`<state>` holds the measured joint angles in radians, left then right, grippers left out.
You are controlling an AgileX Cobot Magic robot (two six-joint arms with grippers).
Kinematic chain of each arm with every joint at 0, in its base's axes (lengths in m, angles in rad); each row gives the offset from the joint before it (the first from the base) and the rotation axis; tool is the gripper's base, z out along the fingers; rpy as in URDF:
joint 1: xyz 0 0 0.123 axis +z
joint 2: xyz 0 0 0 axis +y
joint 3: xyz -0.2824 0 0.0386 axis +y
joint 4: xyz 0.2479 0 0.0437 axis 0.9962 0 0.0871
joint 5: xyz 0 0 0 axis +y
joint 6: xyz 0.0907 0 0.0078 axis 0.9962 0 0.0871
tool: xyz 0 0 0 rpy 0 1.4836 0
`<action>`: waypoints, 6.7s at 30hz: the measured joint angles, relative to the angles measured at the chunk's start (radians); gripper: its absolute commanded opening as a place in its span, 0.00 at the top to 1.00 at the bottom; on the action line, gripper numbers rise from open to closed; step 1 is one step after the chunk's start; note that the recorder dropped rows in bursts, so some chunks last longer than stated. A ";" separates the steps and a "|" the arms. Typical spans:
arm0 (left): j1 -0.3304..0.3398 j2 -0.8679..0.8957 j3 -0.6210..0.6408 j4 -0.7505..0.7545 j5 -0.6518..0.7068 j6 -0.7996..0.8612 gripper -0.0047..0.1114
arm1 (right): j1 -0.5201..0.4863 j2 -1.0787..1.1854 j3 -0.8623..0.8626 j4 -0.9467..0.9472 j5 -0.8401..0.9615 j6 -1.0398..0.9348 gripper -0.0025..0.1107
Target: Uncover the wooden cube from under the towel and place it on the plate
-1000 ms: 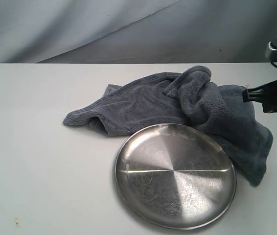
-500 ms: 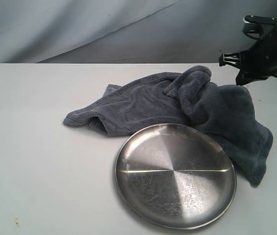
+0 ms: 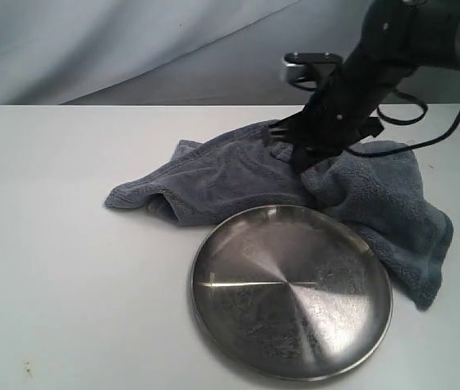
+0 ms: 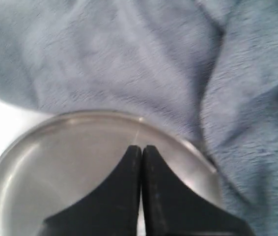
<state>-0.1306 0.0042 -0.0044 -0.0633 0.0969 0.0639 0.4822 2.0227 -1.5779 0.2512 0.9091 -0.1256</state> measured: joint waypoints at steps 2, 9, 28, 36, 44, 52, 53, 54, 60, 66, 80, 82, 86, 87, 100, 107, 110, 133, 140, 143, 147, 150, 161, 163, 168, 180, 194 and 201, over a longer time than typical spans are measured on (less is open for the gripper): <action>0.000 0.000 0.000 0.000 0.000 0.000 0.96 | 0.037 -0.006 0.038 0.005 0.012 -0.006 0.98; 0.000 0.000 0.000 0.000 0.000 0.000 0.96 | 0.064 -0.131 0.328 0.004 -0.088 -0.010 0.98; 0.000 0.000 0.000 0.000 0.000 0.000 0.96 | -0.447 -0.324 0.496 -0.025 -0.343 -0.002 0.98; 0.000 0.000 0.000 0.000 0.000 0.000 0.96 | -0.442 -0.084 0.136 -0.019 -0.195 0.008 0.98; 0.000 0.000 0.000 0.000 0.000 0.000 0.96 | -0.291 0.025 -0.019 -0.019 -0.136 0.016 0.98; 0.000 0.000 0.000 0.000 0.000 0.000 0.96 | -0.096 0.027 -0.023 -0.017 -0.069 -0.006 0.98; 0.000 0.000 0.000 0.000 0.000 0.000 0.96 | -0.078 0.027 -0.019 -0.017 -0.043 -0.020 0.98; 0.000 0.000 0.000 0.000 0.000 0.000 0.96 | -0.058 0.027 -0.007 -0.015 -0.021 -0.033 0.98; 0.000 0.000 0.000 0.000 0.000 0.000 0.96 | -0.005 -0.082 0.227 0.014 -0.097 -0.059 0.98; 0.000 0.000 0.000 0.000 0.000 0.000 0.96 | -0.016 -0.300 0.560 0.018 -0.291 -0.059 0.98; 0.000 0.000 0.000 0.000 0.000 0.000 0.96 | -0.340 -0.447 0.728 0.024 -0.556 -0.009 0.98; 0.000 0.000 0.000 0.000 0.000 0.000 0.96 | -0.365 -0.428 0.693 0.024 -0.565 0.004 0.98; 0.000 0.000 0.000 0.000 0.000 0.000 0.96 | -0.376 -0.339 0.530 0.021 -0.518 0.013 0.98; 0.000 0.000 0.000 0.000 0.000 0.000 0.96 | -0.378 -0.308 0.482 0.021 -0.499 0.013 0.98; 0.000 0.000 0.000 0.000 0.000 0.000 0.96 | -0.363 -0.091 0.250 0.042 -0.312 -0.038 0.98; 0.000 0.000 0.000 0.000 0.000 0.000 0.96 | -0.363 -0.135 0.249 0.053 -0.286 -0.067 0.94; 0.000 0.000 0.000 0.000 0.000 0.000 0.96 | -0.363 -0.153 0.247 0.052 -0.234 -0.080 0.81; 0.000 0.000 0.000 0.000 0.000 0.000 0.96 | -0.363 -0.165 0.272 0.028 -0.166 -0.083 0.48; 0.000 0.000 0.000 0.000 0.000 0.000 0.96 | -0.363 -0.147 0.287 0.028 -0.201 -0.083 0.52; 0.000 0.000 0.000 0.000 0.000 0.000 0.96 | -0.363 -0.142 0.315 0.028 -0.238 -0.083 0.55; 0.000 0.000 0.000 0.000 0.000 0.000 0.96 | -0.363 -0.142 0.334 0.028 -0.261 -0.083 0.59; 0.000 0.000 0.000 0.000 0.000 0.000 0.96 | -0.363 -0.142 0.336 0.028 -0.266 -0.083 0.64; 0.000 0.000 0.000 0.000 0.000 0.000 0.96 | -0.363 -0.142 0.336 0.030 -0.269 -0.083 0.97; 0.000 0.000 0.000 0.000 0.000 0.000 0.96 | -0.363 -0.142 0.336 0.030 -0.270 -0.083 0.98; 0.000 0.000 0.000 0.000 0.000 0.000 0.96 | -0.363 -0.142 0.336 0.028 -0.274 -0.083 0.98; 0.000 0.000 0.000 0.000 0.000 0.000 0.96 | -0.363 -0.259 0.337 0.217 -0.270 -0.195 0.98; 0.000 0.000 0.000 0.000 0.000 0.000 0.96 | -0.363 -0.331 0.337 0.837 -0.237 -0.719 0.98; 0.000 0.000 0.000 0.000 0.000 0.000 0.96 | -0.363 -0.331 0.337 1.030 -0.228 -0.945 0.98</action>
<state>-0.1306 0.0042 -0.0044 -0.0633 0.0969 0.0639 0.1196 1.6920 -1.2407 1.2814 0.6812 -1.0701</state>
